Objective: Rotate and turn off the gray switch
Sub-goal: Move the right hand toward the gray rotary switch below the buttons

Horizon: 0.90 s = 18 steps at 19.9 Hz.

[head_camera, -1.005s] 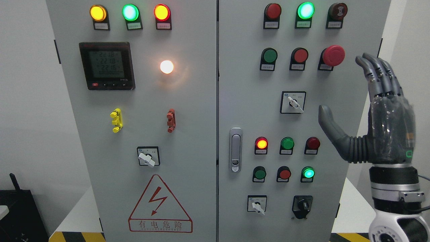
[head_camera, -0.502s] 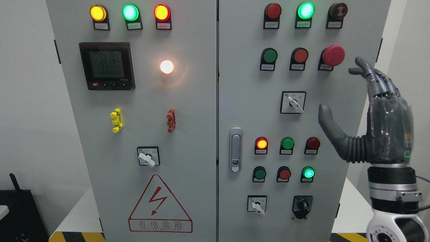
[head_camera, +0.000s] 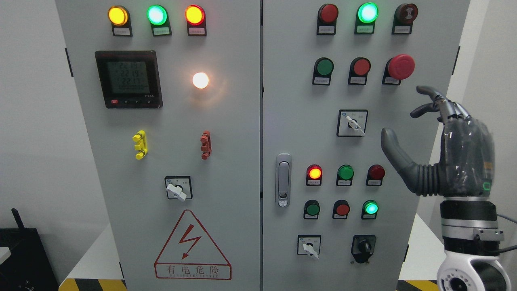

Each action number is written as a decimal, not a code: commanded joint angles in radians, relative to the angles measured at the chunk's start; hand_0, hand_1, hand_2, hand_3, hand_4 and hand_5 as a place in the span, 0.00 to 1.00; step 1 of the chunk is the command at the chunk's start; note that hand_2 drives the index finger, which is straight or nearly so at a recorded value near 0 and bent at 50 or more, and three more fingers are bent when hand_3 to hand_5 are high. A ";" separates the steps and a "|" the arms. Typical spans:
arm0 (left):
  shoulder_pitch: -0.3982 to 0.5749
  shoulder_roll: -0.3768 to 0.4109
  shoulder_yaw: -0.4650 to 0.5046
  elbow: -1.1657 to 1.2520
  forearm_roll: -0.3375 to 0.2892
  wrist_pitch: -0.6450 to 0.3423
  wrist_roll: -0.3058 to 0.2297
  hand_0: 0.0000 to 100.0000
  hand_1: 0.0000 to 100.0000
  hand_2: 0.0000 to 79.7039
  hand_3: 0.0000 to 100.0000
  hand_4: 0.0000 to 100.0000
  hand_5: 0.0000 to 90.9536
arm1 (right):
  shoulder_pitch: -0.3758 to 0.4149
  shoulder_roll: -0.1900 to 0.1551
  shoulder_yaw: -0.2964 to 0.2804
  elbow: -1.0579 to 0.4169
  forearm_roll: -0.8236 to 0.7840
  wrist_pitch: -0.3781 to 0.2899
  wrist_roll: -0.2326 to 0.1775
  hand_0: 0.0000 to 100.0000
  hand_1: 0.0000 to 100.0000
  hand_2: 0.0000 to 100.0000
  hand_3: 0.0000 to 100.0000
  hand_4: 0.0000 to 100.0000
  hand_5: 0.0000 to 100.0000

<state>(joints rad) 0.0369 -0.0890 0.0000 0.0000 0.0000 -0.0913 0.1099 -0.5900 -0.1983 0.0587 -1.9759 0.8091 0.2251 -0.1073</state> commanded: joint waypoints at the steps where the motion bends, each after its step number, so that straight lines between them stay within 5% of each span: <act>1: 0.001 0.000 0.032 0.023 -0.008 0.001 0.001 0.12 0.39 0.00 0.00 0.00 0.00 | 0.016 0.010 0.036 0.006 0.004 0.020 0.000 0.14 0.34 0.42 0.70 0.67 0.85; 18: 0.000 0.000 0.032 0.023 -0.008 0.001 -0.001 0.12 0.39 0.00 0.00 0.00 0.00 | -0.036 0.049 0.059 0.126 0.010 0.111 0.000 0.09 0.27 0.51 0.75 0.71 0.89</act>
<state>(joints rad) 0.0369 -0.0890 0.0000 0.0000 0.0000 -0.0913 0.1110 -0.5985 -0.1664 0.1030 -1.9147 0.8181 0.3270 -0.1067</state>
